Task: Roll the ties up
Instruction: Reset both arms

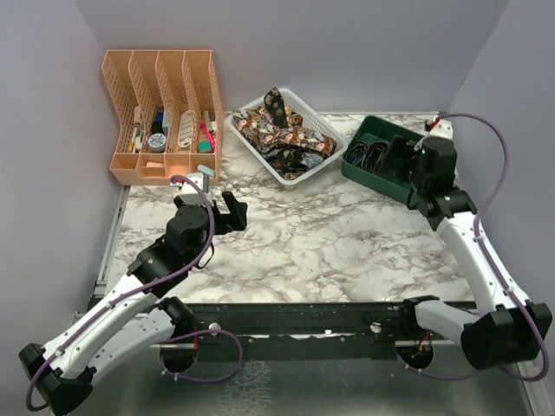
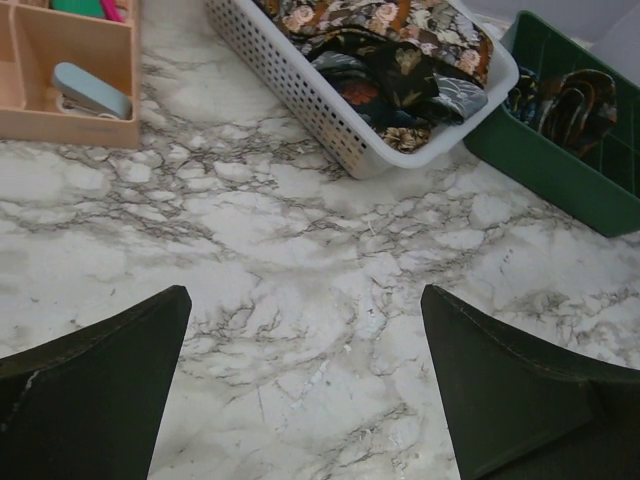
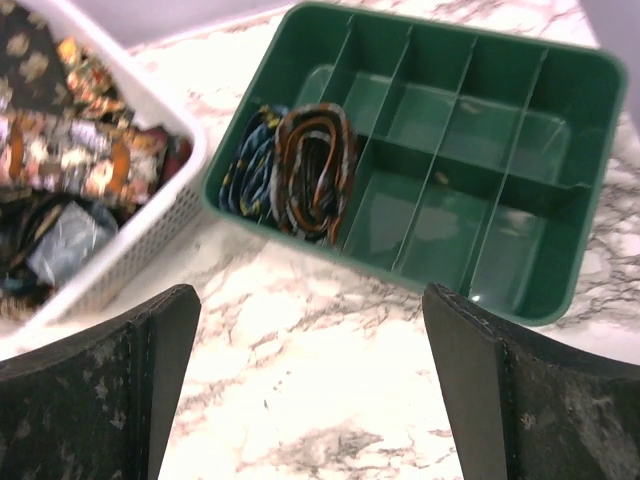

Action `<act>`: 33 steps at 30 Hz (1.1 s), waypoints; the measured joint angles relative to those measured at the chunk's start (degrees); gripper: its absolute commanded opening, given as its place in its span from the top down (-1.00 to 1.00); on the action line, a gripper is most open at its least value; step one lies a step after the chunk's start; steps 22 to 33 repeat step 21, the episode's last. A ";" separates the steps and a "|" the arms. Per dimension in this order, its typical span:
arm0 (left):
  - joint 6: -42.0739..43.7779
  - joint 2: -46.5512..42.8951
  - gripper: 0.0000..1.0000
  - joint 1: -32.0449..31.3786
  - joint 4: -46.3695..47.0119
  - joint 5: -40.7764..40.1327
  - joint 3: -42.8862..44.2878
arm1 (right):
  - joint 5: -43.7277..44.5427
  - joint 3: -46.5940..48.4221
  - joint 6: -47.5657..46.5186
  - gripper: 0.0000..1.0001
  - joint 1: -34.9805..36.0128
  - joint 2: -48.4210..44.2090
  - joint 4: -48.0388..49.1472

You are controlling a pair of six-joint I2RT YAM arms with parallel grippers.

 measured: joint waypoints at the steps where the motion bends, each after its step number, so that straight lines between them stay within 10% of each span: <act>1: -0.15 0.02 -0.98 0.00 -0.61 -0.72 0.39 | -2.19 -4.92 -0.94 -1.00 0.00 -3.39 2.47; 33: -1.86 0.22 -0.98 -0.02 -16.65 -14.40 12.68 | -15.98 -3.58 -4.39 -1.00 0.00 -10.38 4.98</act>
